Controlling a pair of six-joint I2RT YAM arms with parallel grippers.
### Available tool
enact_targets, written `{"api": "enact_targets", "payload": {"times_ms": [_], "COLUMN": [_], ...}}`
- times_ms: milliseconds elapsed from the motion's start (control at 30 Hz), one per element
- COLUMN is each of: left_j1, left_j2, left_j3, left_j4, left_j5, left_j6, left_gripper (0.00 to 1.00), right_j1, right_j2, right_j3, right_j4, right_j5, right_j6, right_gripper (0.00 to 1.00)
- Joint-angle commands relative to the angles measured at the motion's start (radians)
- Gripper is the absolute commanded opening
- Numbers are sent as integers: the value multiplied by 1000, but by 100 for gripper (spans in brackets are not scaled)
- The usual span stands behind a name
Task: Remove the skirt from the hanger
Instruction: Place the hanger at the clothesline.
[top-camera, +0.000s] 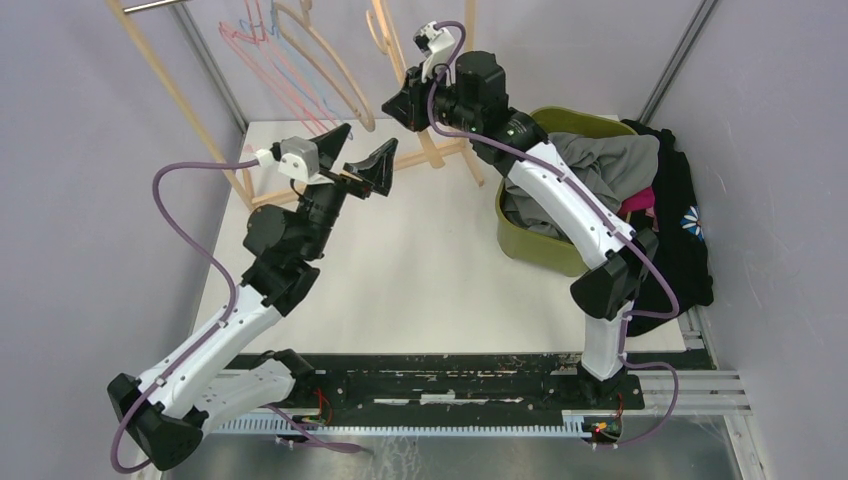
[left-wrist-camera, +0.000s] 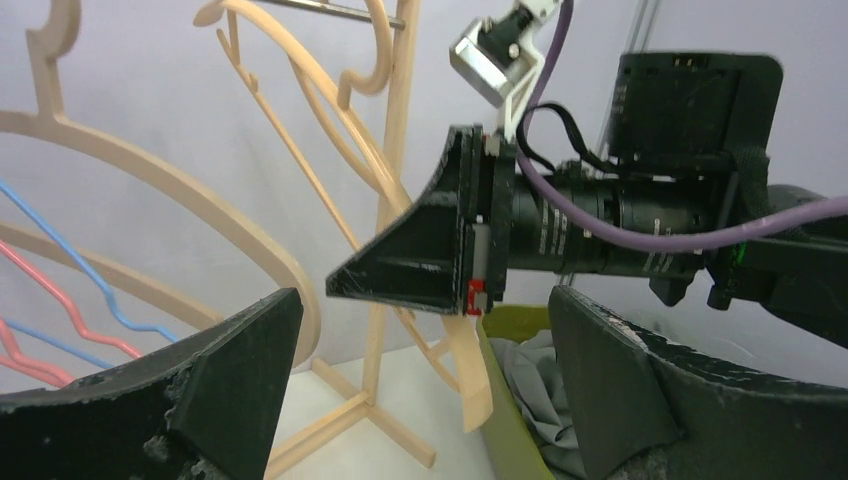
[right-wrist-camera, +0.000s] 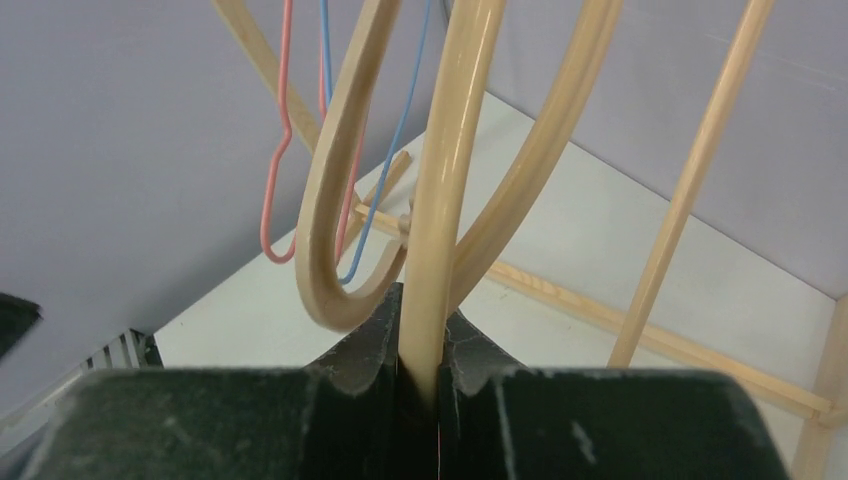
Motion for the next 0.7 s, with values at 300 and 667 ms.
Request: {"api": "enact_targets", "payload": {"times_ms": [300, 667], "left_j1": [-91, -111], "left_j2": [179, 275], "left_j3": [40, 70], "left_j4": [46, 55], "left_j5": [-17, -189], "left_j6": [-7, 59], "left_gripper": [99, 99], "right_j1": [-3, -15], "right_j2": [43, 6], "right_j3": [163, 131], "right_j4": [324, 414], "right_j5": [32, -42], "right_j6": [179, 311], "right_gripper": [1, 1]}}
